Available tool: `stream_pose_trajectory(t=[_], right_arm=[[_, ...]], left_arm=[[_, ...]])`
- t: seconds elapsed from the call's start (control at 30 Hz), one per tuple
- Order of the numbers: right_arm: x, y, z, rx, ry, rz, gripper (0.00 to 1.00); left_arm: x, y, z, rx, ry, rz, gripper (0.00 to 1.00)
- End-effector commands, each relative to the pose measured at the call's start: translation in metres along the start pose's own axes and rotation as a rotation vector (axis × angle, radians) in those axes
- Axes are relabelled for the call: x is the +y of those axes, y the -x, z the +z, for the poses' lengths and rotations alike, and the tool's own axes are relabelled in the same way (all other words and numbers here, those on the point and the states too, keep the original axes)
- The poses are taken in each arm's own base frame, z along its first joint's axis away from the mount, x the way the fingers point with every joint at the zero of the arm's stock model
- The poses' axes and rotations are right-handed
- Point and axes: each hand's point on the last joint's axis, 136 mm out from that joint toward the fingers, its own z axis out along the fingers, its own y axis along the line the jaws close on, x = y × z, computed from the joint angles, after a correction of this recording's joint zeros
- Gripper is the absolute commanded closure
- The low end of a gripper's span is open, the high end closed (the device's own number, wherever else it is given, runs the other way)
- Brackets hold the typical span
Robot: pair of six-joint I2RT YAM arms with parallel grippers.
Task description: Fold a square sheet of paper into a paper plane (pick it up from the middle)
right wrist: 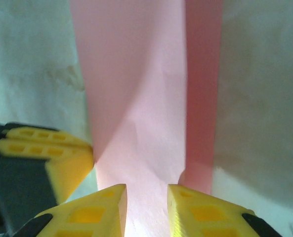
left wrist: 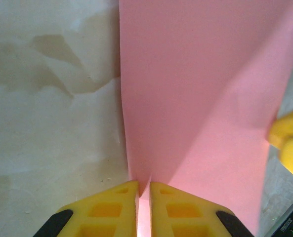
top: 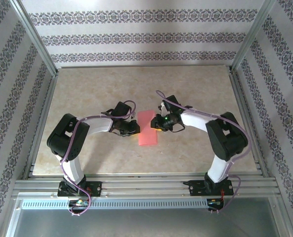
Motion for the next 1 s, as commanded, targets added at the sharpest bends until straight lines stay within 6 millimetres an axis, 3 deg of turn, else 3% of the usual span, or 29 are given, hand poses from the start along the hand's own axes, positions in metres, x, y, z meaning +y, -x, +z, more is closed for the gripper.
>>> stream_pose_trajectory(t=[0.0, 0.13, 0.27, 0.5, 0.83, 0.97], right_arm=[[-0.004, -0.007, -0.01, -0.048, 0.013, 0.055, 0.68], [-0.012, -0.022, -0.02, -0.077, 0.006, 0.1, 0.64], [-0.017, -0.033, -0.023, -0.088, 0.01, 0.118, 0.6], [-0.008, -0.052, -0.008, -0.01, 0.08, 0.125, 0.6], [-0.007, -0.054, 0.004, 0.007, 0.103, 0.157, 0.64], [-0.01, -0.048, 0.0, -0.015, 0.123, 0.202, 0.65]], left_arm=[[-0.014, 0.003, -0.009, -0.027, -0.027, 0.022, 0.84], [-0.032, 0.008, -0.022, -0.061, -0.064, 0.04, 0.83], [-0.037, 0.006, -0.024, -0.078, -0.07, 0.041, 0.83], [-0.038, 0.0, -0.016, -0.052, -0.094, 0.029, 0.83], [-0.043, -0.008, -0.018, -0.057, -0.076, 0.091, 0.82], [-0.043, -0.018, -0.027, -0.076, -0.011, 0.227, 0.71]])
